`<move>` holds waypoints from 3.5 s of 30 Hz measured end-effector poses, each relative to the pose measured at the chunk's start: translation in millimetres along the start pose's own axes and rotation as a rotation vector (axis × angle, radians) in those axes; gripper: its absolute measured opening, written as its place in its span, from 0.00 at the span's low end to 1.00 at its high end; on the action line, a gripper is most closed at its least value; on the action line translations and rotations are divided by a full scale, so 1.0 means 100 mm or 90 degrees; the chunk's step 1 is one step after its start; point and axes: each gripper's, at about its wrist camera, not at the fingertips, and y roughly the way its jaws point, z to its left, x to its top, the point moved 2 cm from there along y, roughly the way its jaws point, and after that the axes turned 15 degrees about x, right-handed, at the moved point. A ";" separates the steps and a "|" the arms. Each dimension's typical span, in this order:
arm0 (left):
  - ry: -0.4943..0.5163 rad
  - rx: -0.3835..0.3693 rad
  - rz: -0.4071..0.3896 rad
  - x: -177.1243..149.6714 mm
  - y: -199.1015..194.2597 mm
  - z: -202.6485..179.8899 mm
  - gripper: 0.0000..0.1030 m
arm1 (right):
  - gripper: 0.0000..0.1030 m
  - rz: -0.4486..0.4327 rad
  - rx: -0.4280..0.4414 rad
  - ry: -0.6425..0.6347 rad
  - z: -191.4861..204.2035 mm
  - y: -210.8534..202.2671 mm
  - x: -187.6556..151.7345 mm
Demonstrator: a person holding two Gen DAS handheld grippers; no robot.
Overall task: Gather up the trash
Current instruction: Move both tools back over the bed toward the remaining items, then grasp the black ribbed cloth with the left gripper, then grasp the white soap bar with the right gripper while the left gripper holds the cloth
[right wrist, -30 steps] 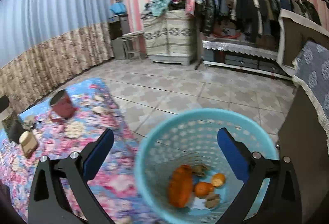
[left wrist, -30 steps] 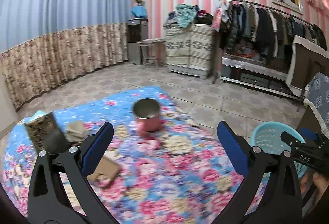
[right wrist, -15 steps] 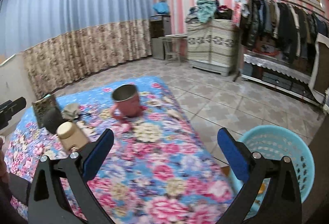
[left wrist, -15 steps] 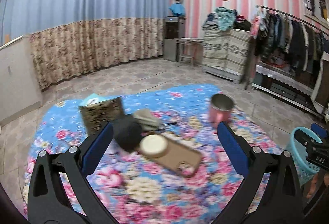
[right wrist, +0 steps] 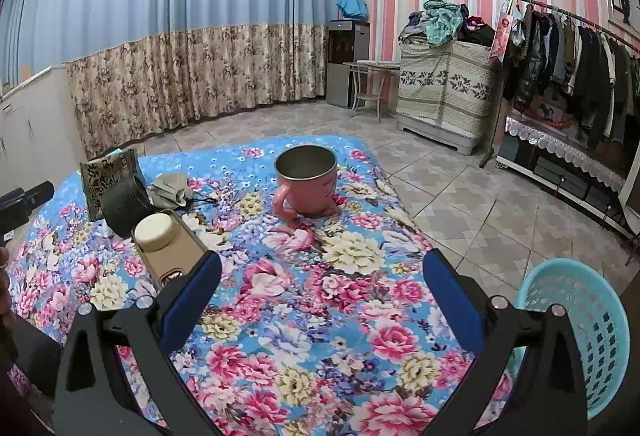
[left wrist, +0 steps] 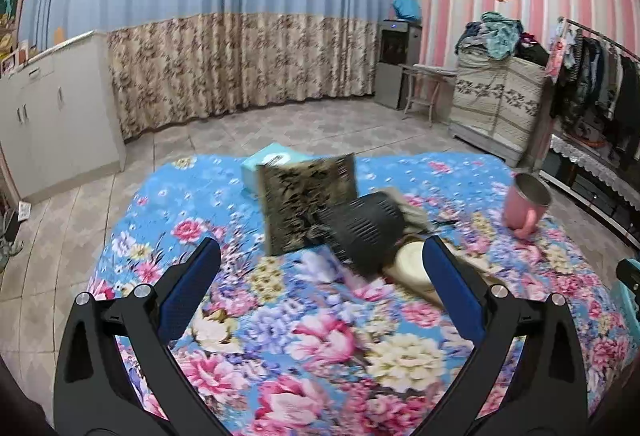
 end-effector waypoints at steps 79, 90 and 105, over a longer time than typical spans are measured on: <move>0.025 0.092 0.081 0.03 0.71 0.30 0.80 | 0.96 0.093 0.026 -0.016 0.48 1.07 -0.10; 0.014 0.114 0.095 0.00 0.95 0.51 0.80 | 0.94 0.128 0.085 0.005 0.93 1.49 -0.06; -0.017 0.094 0.096 0.07 0.96 0.60 0.80 | 0.82 0.194 0.116 -0.038 1.62 2.00 -0.05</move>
